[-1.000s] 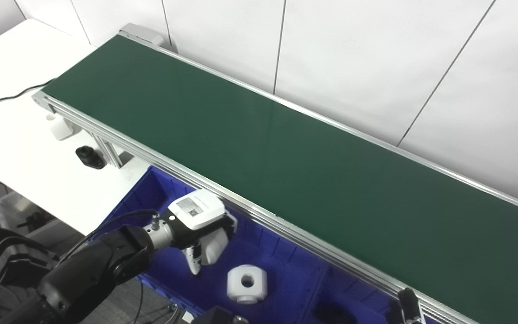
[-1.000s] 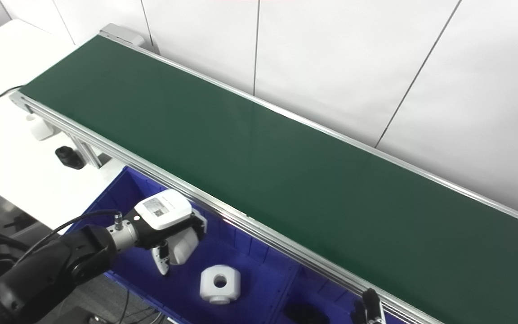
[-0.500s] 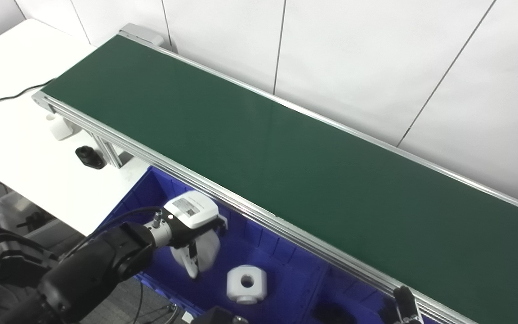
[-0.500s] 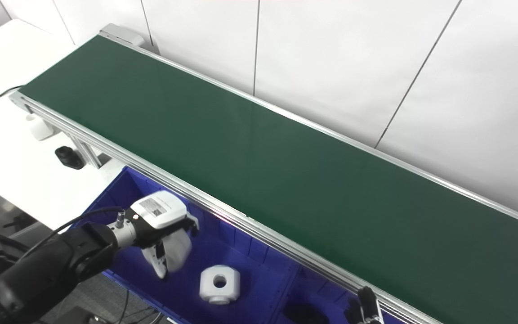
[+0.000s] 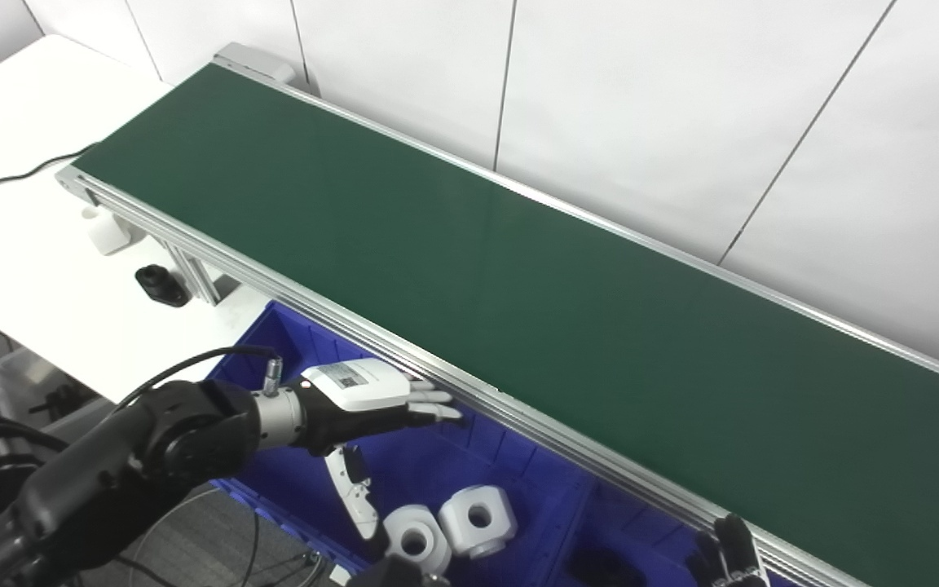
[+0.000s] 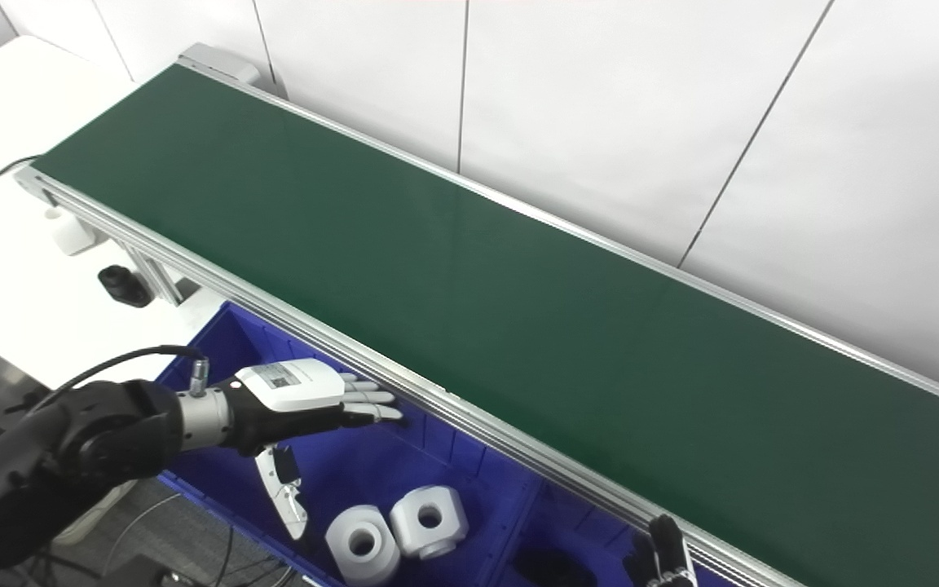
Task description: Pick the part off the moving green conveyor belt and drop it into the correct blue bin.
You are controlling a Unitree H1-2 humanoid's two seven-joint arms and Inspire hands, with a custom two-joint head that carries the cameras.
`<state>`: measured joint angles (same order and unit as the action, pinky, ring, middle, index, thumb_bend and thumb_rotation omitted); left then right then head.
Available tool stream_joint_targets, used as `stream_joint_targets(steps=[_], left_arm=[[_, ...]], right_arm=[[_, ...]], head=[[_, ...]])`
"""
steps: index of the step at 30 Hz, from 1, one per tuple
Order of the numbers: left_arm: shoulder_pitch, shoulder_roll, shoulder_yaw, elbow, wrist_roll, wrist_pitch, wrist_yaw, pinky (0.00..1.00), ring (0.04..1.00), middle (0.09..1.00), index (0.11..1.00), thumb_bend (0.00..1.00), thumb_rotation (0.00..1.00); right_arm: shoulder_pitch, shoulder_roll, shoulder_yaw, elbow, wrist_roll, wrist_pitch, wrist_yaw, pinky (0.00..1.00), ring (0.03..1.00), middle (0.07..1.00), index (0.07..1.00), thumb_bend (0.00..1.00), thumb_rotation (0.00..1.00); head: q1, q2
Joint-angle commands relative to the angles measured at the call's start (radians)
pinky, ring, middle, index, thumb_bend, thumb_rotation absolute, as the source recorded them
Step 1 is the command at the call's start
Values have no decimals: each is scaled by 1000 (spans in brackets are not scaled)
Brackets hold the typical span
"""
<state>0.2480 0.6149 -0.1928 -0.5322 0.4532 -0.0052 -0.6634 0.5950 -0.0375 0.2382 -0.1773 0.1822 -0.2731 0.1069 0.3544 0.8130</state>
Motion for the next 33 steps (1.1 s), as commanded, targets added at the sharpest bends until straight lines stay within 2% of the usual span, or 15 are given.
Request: stream_joint_targets(steps=[1, 2, 4, 6, 7, 9, 12, 13, 14, 15, 16, 17, 20, 25, 33], left_arm=[[6, -20, 71, -136, -287, 116, 22, 681, 751, 784, 799, 981, 594], [8, -41, 90, -169, -388, 153, 34, 645, 719, 755, 773, 975, 581], [33, -143, 109, -201, -543, 134, 114, 635, 705, 740, 754, 985, 608], [73, -265, 110, -204, -612, 103, 194, 679, 744, 775, 780, 990, 615], [85, -301, 112, -201, -631, 97, 215, 727, 794, 812, 827, 994, 605], [121, -420, 100, -112, -621, -24, 266, 859, 897, 904, 938, 973, 626], [169, -566, 83, 39, -531, -158, 350, 953, 978, 982, 992, 997, 713], [177, -591, 78, 85, -513, -181, 363, 976, 989, 991, 996, 994, 736], [178, -600, 80, 140, -499, -216, 370, 988, 995, 996, 998, 990, 751], [174, -599, 81, 197, -480, -255, 375, 996, 998, 999, 1000, 997, 783], [165, -584, 83, 258, -470, -290, 371, 998, 999, 1000, 1000, 1000, 800], [155, -565, 82, 315, -454, -327, 366, 999, 1000, 1000, 1000, 990, 794], [112, -462, 70, 427, -376, -407, 336, 1000, 1000, 1000, 1000, 929, 790], [74, -374, 52, 492, -386, -436, 320, 1000, 1000, 1000, 1000, 946, 729], [48, -329, 35, 497, -375, -433, 330, 1000, 1000, 1000, 1000, 898, 788]], right_arm=[[11, 8, -1, -43, -10, 0, 7, 914, 929, 942, 922, 977, 1000], [12, 8, -1, -44, -16, 1, 5, 910, 926, 939, 921, 977, 1000], [14, 10, 3, -48, -29, 3, 1, 908, 925, 938, 922, 976, 1000], [16, 16, 9, -51, -42, 5, -4, 907, 923, 936, 920, 976, 1000], [17, 21, 13, -51, -48, 5, -7, 904, 920, 934, 919, 977, 1000], [18, 36, 20, -50, -76, 6, -18, 892, 912, 927, 917, 978, 1000], [16, 72, 42, -41, -130, 12, -38, 892, 913, 923, 916, 985, 1000], [16, 82, 48, -39, -148, 14, -44, 891, 913, 922, 916, 992, 1000], [14, 95, 56, -34, -168, 16, -50, 890, 913, 921, 915, 997, 1000], [13, 105, 63, -28, -182, 16, -55, 891, 913, 921, 915, 1000, 1000], [11, 121, 71, -18, -198, 14, -63, 893, 914, 922, 915, 1000, 1000], [9, 132, 76, -8, -213, 8, -70, 895, 915, 921, 913, 1000, 1000], [0, 173, 96, 25, -261, -2, -98, 895, 915, 921, 913, 997, 1000], [-27, 225, 126, 71, -313, -7, -145, 911, 928, 932, 921, 969, 1000], [-62, 246, 145, 101, -391, 11, -195, 936, 950, 958, 940, 930, 1000]], head=[[-13, 6], [-13, 6], [-43, 15], [-108, 29], [-137, 34], [-201, 42], [-358, 50], [-358, 50], [-436, 51], [-448, 50], [-522, 49], [-522, 49], [-663, 44], [-794, 50], [-900, 74]])
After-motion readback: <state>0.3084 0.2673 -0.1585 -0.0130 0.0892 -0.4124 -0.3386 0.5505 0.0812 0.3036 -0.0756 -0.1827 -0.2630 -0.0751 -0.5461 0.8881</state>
